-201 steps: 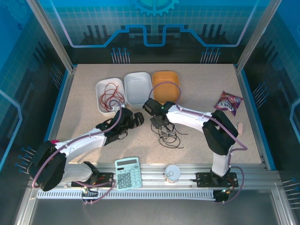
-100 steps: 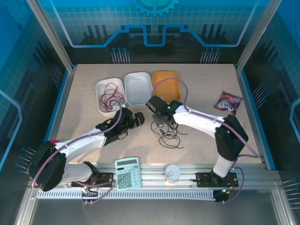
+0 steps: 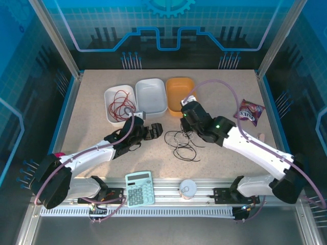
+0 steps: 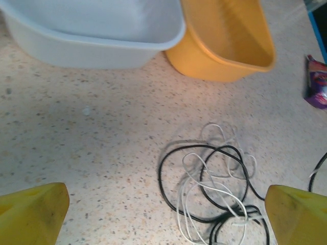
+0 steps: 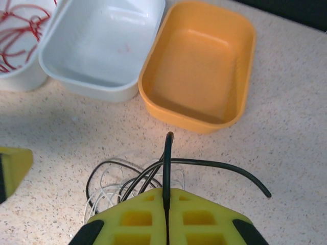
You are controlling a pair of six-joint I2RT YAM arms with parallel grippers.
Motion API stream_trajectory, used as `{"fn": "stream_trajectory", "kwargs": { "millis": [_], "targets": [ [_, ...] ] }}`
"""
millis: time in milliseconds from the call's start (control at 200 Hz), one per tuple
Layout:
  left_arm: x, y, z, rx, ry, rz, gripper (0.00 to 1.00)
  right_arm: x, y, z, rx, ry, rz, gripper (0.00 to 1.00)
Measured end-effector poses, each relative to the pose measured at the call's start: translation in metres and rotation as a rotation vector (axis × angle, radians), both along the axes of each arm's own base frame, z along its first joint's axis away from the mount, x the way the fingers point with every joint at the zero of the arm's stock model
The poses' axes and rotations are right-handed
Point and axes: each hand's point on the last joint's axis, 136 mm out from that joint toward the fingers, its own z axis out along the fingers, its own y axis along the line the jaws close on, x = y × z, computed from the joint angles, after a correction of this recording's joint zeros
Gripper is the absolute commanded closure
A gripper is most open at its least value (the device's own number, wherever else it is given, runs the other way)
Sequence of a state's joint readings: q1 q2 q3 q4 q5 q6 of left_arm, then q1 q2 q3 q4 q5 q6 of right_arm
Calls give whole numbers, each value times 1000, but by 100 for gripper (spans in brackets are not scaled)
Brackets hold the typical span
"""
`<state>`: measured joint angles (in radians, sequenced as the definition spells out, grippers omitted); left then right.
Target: Untangle the cables
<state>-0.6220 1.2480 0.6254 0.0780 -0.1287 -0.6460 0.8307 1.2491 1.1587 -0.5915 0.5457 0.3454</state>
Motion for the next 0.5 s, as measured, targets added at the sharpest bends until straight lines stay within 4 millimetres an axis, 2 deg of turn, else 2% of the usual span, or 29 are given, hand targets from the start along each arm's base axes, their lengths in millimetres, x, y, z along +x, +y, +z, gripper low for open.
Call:
{"fn": "stream_trajectory", "kwargs": {
  "millis": [235, 410, 500],
  "targets": [
    [-3, -27, 24, -68, -65, -153, 1, -12, -10, 35, 106, -130, 35, 92],
    [-3, -44, 48, -121, -128, -242, 1, -23, -17, 40, 182, -211, 65, 91],
    [-7, -52, 59, -152, -160, -297, 5, -25, -17, 41, 214, -232, 77, 90]
  ]
}}
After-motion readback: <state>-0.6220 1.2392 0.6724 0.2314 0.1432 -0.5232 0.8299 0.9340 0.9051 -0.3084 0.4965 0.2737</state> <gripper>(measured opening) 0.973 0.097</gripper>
